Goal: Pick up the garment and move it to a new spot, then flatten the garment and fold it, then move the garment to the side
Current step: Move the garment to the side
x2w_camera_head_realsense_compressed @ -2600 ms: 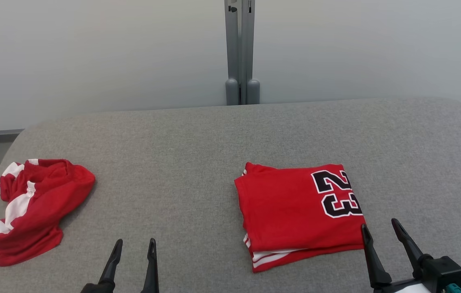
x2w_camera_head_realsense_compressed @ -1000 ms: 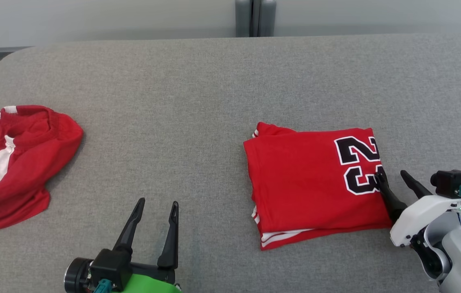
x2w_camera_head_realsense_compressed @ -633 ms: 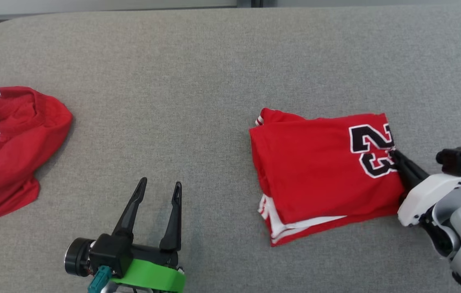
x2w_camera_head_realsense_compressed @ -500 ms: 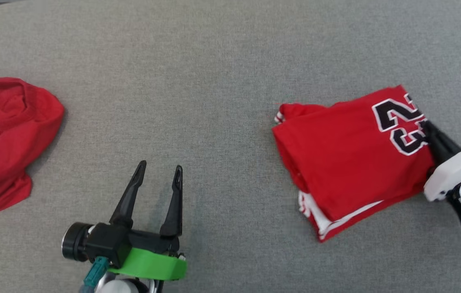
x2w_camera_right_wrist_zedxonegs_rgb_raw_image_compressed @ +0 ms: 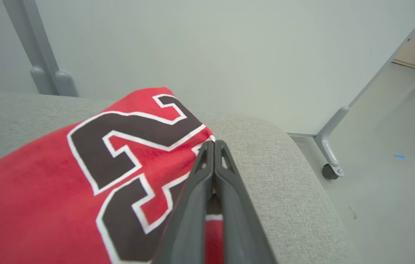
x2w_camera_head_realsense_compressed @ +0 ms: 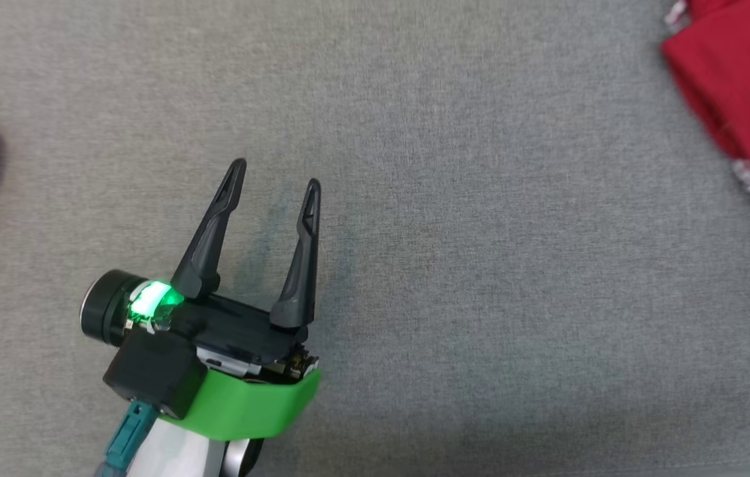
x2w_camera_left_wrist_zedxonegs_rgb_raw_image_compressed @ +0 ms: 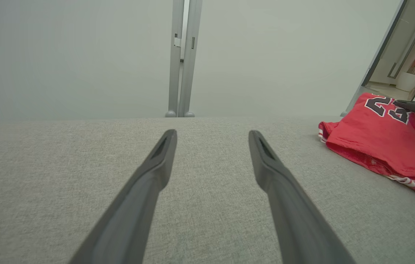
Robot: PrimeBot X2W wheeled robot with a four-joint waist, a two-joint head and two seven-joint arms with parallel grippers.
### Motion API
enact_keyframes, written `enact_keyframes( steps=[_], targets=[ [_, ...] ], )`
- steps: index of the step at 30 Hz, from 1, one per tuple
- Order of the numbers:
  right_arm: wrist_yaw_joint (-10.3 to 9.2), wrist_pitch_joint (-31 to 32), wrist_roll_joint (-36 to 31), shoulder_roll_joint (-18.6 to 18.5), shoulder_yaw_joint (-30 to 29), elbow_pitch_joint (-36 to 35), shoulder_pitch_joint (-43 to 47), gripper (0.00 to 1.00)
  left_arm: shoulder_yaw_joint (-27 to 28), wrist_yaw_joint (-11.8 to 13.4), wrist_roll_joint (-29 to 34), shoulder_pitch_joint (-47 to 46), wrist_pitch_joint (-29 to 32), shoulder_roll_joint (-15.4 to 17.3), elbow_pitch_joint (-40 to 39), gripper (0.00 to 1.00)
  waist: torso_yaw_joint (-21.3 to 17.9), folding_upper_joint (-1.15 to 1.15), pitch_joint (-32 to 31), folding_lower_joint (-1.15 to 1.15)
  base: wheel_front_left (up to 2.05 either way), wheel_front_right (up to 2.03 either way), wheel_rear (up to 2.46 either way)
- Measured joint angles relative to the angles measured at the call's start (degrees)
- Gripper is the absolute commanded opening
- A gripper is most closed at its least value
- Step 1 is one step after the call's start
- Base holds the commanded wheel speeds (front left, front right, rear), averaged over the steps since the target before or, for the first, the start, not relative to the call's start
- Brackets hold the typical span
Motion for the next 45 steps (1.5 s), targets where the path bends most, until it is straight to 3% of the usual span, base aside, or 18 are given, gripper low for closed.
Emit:
enact_keyframes(
  steps=[6, 17, 18, 19, 23, 26, 31, 36, 45],
  targets=[
    [0.0, 3.56, -6.1, -4.56, -11.12, -0.09, -0.74, 0.0, -0.63, -0.54, 0.78, -2.19, 0.01, 0.48, -2.86, 1.0, -0.85, 0.0, 6.16, 0.0, 0.0, 0.0, 0.0],
    [0.01, 8.46, -16.03, -3.58, -29.09, -3.59, 6.51, 0.0, -0.56, -0.78, 2.32, -2.97, 0.01, 1.72, -3.11, 1.0, -0.03, 0.0, 10.46, 0.0, 0.0, 0.0, 0.0],
    [0.01, 8.82, -17.38, -3.22, -30.78, -3.81, 6.71, 0.1, -0.66, -0.78, 2.32, -2.97, 0.02, 1.72, -3.03, 1.0, 0.26, 0.0, 10.33, 0.0, 0.0, 0.0, 0.0],
    [0.01, 8.79, -19.76, -2.9, -32.56, -4.07, 6.77, 1.0, -0.69, -0.78, 2.32, -2.98, 0.02, 1.71, -3.01, 1.0, 0.54, 0.0, 10.16, -0.01, 0.0, 0.0, 0.0],
    [0.0, 5.91, -26.88, -0.16, -35.27, -6.98, 6.51, 1.0, -0.67, -0.74, 2.29, -3.0, 0.02, 1.6, -2.54, 1.0, 1.35, 0.0, 8.84, -0.01, 0.0, 0.0, 0.0],
    [0.0, 3.37, -30.15, 3.79, -33.21, -8.94, 5.72, 1.0, -0.64, -0.48, 1.89, -2.97, 0.02, 1.37, -1.4, 1.0, 1.81, 0.0, 7.21, -0.01, 0.0, 0.0, 0.0],
    [-0.01, -0.62, -29.89, 11.41, -25.27, -9.8, 5.92, 1.0, 0.51, 0.43, -0.63, -2.58, 0.02, 0.79, 1.34, 1.0, 2.41, 0.0, 3.33, -0.01, 0.0, 0.0, 0.0],
    [0.0, -3.01, -25.5, 19.27, -14.78, -12.9, 10.84, 1.0, 3.5, 1.32, -2.63, -0.46, 0.01, 0.34, 5.33, 1.0, 2.82, 0.0, -1.95, -0.02, 0.0, 0.0, 0.0],
    [-0.01, -3.68, -18.31, 29.11, -1.72, -24.06, 20.84, 1.0, 8.24, 1.92, -3.89, 4.1, 0.02, 0.03, 14.81, 1.0, 2.85, 0.0, -12.72, -0.02, 0.0, 0.0, 0.0]
  ],
)
